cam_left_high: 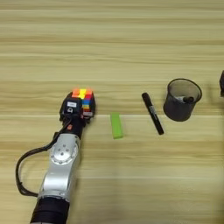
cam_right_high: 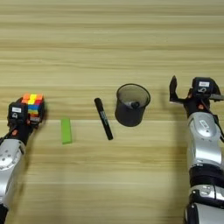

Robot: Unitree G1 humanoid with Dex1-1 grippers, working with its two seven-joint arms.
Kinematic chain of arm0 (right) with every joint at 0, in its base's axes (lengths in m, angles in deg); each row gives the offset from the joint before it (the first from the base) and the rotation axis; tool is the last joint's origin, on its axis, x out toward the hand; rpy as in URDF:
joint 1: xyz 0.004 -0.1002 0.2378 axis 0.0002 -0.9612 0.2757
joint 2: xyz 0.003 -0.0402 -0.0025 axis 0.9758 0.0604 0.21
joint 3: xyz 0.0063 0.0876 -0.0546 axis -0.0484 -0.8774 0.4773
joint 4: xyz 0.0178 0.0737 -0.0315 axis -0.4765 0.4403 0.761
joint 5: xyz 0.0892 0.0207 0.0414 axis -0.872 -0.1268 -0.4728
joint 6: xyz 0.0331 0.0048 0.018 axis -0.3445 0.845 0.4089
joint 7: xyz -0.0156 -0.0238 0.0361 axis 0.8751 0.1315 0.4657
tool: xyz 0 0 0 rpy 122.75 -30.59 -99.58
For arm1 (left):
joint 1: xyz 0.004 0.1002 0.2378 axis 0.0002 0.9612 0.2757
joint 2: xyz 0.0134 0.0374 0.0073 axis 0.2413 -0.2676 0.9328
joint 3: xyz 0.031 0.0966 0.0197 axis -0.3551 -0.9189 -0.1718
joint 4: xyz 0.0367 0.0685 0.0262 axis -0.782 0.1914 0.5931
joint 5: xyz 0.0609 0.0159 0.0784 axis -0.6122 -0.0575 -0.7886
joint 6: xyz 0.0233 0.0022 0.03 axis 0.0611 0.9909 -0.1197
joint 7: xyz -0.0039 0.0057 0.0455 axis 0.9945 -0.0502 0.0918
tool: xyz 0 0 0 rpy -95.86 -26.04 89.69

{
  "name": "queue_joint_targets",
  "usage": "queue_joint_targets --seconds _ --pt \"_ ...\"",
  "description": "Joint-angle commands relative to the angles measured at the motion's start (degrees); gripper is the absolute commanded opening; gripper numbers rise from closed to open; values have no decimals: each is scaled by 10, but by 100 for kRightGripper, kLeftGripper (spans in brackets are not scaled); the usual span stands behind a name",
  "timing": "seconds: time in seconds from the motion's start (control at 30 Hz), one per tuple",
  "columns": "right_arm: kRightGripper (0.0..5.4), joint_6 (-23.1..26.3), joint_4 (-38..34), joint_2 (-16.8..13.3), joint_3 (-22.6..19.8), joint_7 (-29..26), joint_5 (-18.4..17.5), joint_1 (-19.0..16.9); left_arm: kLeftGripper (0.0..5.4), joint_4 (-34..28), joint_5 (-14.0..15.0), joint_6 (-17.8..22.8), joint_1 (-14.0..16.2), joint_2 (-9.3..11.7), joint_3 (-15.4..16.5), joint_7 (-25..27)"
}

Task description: Move the objects on the table

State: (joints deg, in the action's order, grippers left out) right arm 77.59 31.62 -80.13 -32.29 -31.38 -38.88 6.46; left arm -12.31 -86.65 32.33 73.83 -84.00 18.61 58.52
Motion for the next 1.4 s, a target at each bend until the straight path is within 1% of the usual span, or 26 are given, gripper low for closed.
queue_joint_targets --seconds 0.03,0.1,0.2,0.3,0.37,0.47,0.53,0.63,0.77,0.87,0.93,1.0,1.03,1.13,1.23,1.33,1.4 --pt "540 -13 -62 -1 -1 6 4 -8 328 -23 23 -20 -3 -3 10 7" --pt "540 -7 -117 0 1 3 1 -19 328 -31 36 -22 -2 -4 13 14" --pt "540 6 -211 -2 11 -10 0 -39 328 -43 40 -23 1 -2 9 22" --pt "540 38 -302 -3 35 -37 -12 -62 328 -59 42 -22 3 -1 4 30" --pt "540 57 -348 -2 48 -50 -15 -74 328 -70 44 -18 4 -1 5 33" --pt "540 86 -405 -4 71 -81 -31 -93 328 -78 46 -16 5 0 5 38" --pt "540 116 -451 -3 92 -104 -53 -109 328 -88 49 -18 7 2 2 48" --pt "540 145 -497 -11 118 -132 -61 -127 328 -104 59 -20 10 5 -1 62" --pt "540 187 -532 -25 142 -163 -66 -147 328 -124 69 -22 18 14 -3 83" --pt "540 221 -565 -42 159 -193 -74 -166 328 -146 78 -19 26 19 -7 101" --pt "540 244 -588 -51 167 -212 -89 -178 328 -158 82 -17 31 22 -9 108" --pt "540 261 -610 -66 181 -235 -94 -192 328 -174 86 -11 35 25 -10 112" --pt "540 265 -618 -74 193 -246 -89 -200 328 -183 89 -7 36 26 -11 115" --pt "540 259 -621 -92 231 -267 -58 -216 328 -202 94 1 40 29 -15 121" --pt "540 250 -621 -97 256 -280 -40 -223 328 -212 96 7 44 31 -22 127" --pt "540 220 -608 -104 293 -289 6 -229 328 -223 94 16 49 33 -35 135" --pt "540 204 -583 -95 317 -276 44 -225 328 -227 88 25 54 35 -52 141"
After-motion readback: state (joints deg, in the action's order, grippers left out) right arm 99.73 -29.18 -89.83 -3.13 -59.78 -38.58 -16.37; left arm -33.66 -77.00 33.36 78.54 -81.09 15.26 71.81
